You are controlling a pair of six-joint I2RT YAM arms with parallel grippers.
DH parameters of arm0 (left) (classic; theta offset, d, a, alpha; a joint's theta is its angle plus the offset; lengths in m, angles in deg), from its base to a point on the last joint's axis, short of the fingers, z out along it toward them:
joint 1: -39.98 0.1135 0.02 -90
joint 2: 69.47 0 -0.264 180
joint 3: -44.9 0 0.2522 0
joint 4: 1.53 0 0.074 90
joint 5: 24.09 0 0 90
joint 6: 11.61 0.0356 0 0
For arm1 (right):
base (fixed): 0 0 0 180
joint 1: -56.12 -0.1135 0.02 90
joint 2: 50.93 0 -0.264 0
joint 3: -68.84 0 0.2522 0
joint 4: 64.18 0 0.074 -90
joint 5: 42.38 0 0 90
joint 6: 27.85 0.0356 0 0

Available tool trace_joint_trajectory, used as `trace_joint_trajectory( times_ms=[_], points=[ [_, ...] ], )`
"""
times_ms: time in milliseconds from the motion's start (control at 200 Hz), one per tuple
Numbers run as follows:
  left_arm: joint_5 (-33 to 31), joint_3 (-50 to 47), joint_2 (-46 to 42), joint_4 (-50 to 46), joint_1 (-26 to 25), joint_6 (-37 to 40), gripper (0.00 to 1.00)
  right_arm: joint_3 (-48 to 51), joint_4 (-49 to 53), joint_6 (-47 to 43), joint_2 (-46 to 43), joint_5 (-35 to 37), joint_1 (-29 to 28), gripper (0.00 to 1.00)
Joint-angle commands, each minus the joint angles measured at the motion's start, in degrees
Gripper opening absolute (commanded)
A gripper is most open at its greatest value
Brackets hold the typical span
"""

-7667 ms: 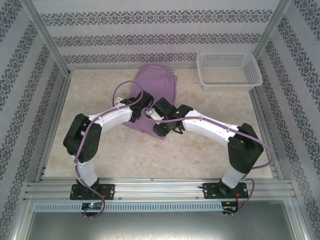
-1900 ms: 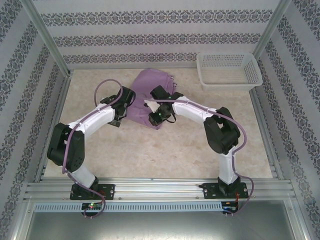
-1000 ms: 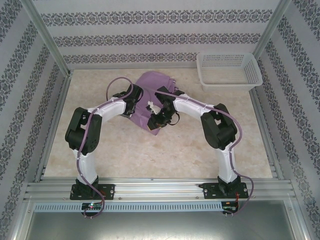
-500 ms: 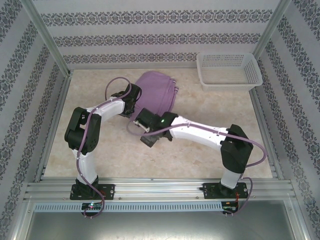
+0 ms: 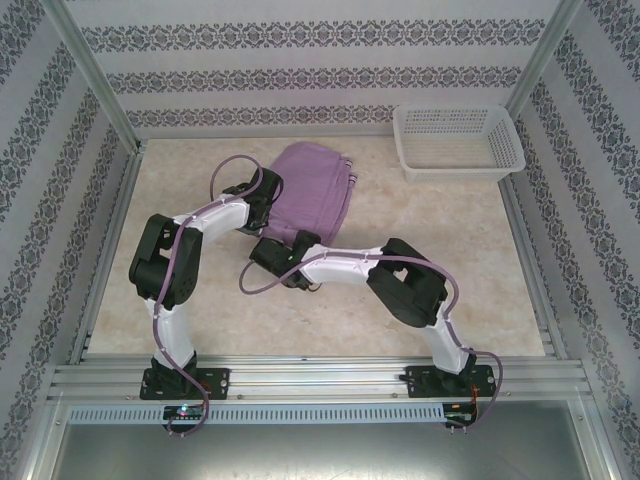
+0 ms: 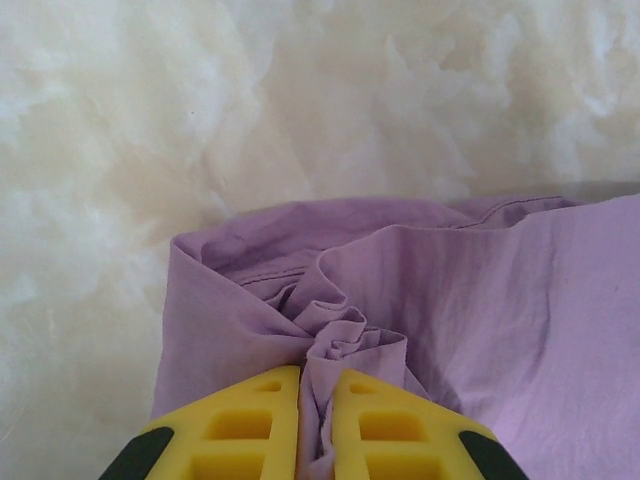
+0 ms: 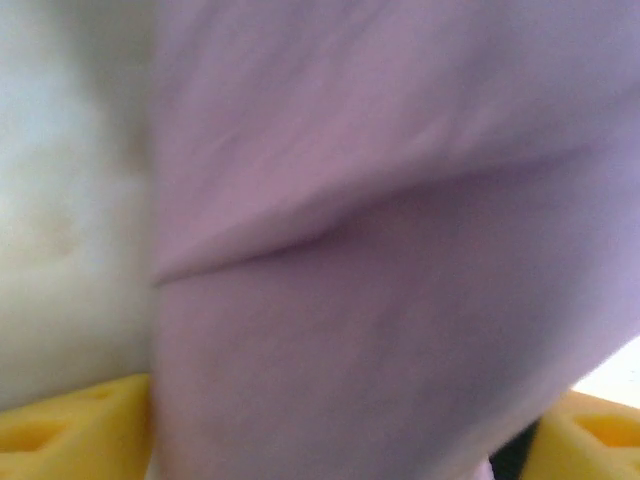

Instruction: Roll up the long pants

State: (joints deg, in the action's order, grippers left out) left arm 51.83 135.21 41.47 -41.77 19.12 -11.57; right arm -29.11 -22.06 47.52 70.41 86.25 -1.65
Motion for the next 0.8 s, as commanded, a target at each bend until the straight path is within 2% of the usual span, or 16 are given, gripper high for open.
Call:
trace_joint_trajectory(
  times_ms=[0, 40, 55, 70, 110, 160, 220, 435, 619, 794],
  points=[
    [1.6, -1.7, -1.7, -0.4, 1.0, 0.7, 0.20, -2.3, 0.9, -1.4, 2.8, -3.7, 5.2, 0.62],
    [1.8, -2.2, -2.2, 0.0, 1.2, 1.0, 0.45, -2.6, 2.0, -0.4, 2.5, -7.4, 6.4, 0.39],
    [1.8, -2.3, -2.5, 0.2, 1.3, 1.1, 0.55, -2.5, 2.1, -0.1, 2.4, -8.3, 6.9, 0.16],
    [1.8, -2.6, -2.7, 0.3, 1.4, 1.1, 0.63, -2.3, 2.0, 0.0, 2.2, -8.7, 7.2, 0.01],
    [1.7, -3.0, -3.4, 0.3, 1.6, 1.2, 0.87, -1.5, 1.7, 0.3, 1.5, -10.0, 7.9, 0.00],
    [1.6, -3.5, -4.3, 0.0, 2.0, 1.2, 0.99, -1.6, 2.9, 1.2, 0.7, -12.8, 8.9, 0.00],
    [1.7, -4.1, -5.8, -0.1, 2.4, 1.3, 1.00, -1.4, 3.9, 3.1, -1.1, -16.5, 9.9, 0.00],
    [2.1, -5.0, -9.2, -0.1, 2.6, 1.2, 1.00, -6.0, 11.5, 9.8, -6.3, -36.5, 13.4, 0.00],
    [3.5, -4.5, -9.2, 0.8, 2.4, 0.9, 1.00, -15.7, 20.7, 13.1, -5.2, -49.9, 14.5, 0.00],
    [3.7, -4.8, -9.1, 1.3, 1.6, 0.5, 1.00, -22.4, 26.6, 16.2, -1.8, -67.3, 17.2, 0.00]
  ],
)
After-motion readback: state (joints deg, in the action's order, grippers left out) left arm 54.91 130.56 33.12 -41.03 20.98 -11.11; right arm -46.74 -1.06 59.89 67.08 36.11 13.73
